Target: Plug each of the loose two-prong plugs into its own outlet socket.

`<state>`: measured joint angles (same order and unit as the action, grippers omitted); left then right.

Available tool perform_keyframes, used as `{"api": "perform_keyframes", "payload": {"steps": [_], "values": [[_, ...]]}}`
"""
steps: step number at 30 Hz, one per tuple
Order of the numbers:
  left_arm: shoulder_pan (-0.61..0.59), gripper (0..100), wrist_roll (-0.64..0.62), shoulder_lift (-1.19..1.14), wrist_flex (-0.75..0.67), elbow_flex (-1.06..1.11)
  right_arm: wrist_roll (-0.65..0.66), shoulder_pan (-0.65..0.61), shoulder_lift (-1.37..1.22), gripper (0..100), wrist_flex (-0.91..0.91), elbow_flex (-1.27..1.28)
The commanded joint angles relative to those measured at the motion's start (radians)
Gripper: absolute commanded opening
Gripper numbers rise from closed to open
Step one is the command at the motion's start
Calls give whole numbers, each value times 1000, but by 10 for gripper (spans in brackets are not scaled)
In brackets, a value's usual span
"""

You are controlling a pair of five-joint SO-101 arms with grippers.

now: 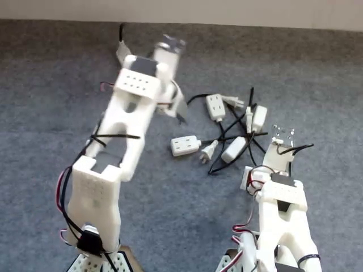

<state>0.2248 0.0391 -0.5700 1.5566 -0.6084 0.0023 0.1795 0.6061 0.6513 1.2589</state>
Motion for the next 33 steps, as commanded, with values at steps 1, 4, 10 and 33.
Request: {"api": "perform_keyframes", "payload": {"steps": [1,4,10,33], "values": [[70,344,110,50,37,-25,14,7,-1,9,-16,-2],[102,342,190,-1,32,-30,14,7,-1,9,-16,-2],[142,281,453,-163,32,-33,15,7,-1,9,-16,-2],[12,18,496,-426,203,-289,17,7,-1,9,-16,-2]]}}
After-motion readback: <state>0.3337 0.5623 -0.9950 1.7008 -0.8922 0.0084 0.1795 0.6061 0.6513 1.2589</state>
